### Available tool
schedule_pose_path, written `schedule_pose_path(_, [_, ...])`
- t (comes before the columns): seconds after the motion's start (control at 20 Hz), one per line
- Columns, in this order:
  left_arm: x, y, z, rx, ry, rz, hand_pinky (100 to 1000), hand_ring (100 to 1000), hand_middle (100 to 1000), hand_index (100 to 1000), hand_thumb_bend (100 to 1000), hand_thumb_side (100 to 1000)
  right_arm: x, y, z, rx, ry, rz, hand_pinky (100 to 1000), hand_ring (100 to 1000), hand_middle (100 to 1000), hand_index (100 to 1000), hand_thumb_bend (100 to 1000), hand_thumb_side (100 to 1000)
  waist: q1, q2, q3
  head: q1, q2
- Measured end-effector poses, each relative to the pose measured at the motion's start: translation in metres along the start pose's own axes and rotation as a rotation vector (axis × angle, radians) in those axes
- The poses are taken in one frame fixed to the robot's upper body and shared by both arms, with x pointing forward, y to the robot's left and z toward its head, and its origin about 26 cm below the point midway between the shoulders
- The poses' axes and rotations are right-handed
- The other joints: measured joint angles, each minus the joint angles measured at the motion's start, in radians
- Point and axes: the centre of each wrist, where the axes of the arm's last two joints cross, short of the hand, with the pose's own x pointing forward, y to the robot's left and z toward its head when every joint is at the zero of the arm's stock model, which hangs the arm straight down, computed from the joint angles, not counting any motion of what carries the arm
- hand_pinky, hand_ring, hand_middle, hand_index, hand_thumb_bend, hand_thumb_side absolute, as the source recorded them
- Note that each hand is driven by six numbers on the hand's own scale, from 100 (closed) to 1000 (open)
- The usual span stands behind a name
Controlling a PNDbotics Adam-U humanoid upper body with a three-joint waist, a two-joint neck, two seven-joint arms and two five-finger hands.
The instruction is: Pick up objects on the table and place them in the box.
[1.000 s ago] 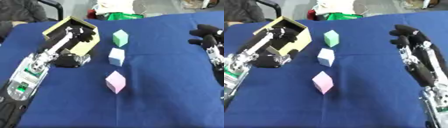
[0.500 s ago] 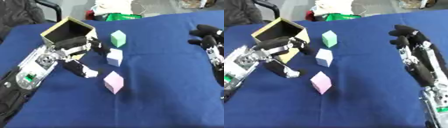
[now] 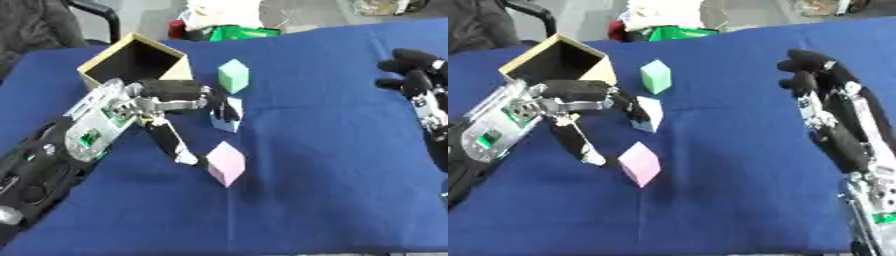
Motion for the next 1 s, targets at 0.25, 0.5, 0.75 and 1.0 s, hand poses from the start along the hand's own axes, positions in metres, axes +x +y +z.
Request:
schedule_pose_path(0.25, [-0.002,-0.005,-0.014,-0.049,-0.023,-0.019,779,750,715,877,493,211,0.0,0.0,0.0,0.001,0.0,0.0,780,852,713,846,100,629,0.0,0.0,-0.004,0.002,0.0])
schedule_pose_path(0.5, [-0.006,-0.012,-0.022,-0.093,-0.037,-0.009,774,743,695,868,475,198,0.0,0.0,0.0,0.002,0.0,0.0,780,852,713,846,100,629,0.001,0.0,-0.006,0.004,0.0])
schedule_pose_path(0.75, [-0.009,-0.018,-0.024,-0.111,-0.026,0.015,767,732,677,858,442,180,0.0,0.0,0.0,0.003,0.0,0.0,780,852,713,845,100,630,0.004,0.0,-0.007,0.004,0.0])
schedule_pose_path(1.0, [-0.012,-0.025,-0.027,-0.129,-0.017,0.042,754,709,635,833,399,153,0.0,0.0,0.0,0.004,-0.001,0.0,779,852,713,845,100,632,0.006,0.0,-0.008,0.004,0.002])
